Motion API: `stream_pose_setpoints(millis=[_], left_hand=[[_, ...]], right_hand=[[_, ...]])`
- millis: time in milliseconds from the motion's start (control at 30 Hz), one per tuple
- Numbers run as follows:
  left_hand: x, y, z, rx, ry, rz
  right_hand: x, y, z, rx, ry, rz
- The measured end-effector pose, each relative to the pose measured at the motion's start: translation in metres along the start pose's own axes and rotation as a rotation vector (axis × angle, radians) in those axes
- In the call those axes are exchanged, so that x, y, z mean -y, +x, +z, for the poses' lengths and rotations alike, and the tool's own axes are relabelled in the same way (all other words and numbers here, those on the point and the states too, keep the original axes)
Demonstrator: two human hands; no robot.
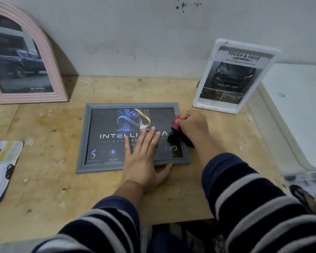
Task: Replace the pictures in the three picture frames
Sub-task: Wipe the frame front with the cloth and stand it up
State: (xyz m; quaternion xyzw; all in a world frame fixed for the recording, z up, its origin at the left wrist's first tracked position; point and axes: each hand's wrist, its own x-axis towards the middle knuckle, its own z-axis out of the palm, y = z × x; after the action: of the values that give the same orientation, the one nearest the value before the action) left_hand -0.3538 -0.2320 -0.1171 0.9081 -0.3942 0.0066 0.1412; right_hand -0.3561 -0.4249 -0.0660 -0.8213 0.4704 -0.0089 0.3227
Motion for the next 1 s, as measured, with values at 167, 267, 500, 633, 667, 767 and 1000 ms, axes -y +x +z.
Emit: stream_pose_setpoints(millis=[167, 267, 500, 633, 667, 767, 1000], left_hand=[[0.001, -0.001, 0.001, 0.015, 0.031, 0.004], [0.001, -0.001, 0.003, 0.034, 0.075, -0.002], [0.001, -0.001, 0.000, 0.079, 0.185, 0.003], [0.001, 0.004, -0.004, 0.128, 0.134, -0.003], [0.004, 0.004, -0.008, 0.126, 0.082, 0.008], [0.024, -0.006, -0.019, -0.023, -0.135, -0.046], [0.089, -0.053, -0.031, -0.253, -0.362, -0.506]], right_hand=[[-0.025, -0.035, -0.001, 0.061, -0.099, -0.058], [-0.034, -0.057, -0.004, 0.092, -0.143, -0.059], [-0.058, -0.085, -0.009, 0.177, -0.101, -0.057], [-0.070, -0.095, -0.020, 0.132, -0.035, -0.141], [-0.071, -0.098, -0.020, 0.075, -0.024, -0.189], [-0.066, -0.109, -0.014, 0.011, -0.082, -0.273], [-0.061, -0.122, 0.011, -0.101, -0.312, -0.392]])
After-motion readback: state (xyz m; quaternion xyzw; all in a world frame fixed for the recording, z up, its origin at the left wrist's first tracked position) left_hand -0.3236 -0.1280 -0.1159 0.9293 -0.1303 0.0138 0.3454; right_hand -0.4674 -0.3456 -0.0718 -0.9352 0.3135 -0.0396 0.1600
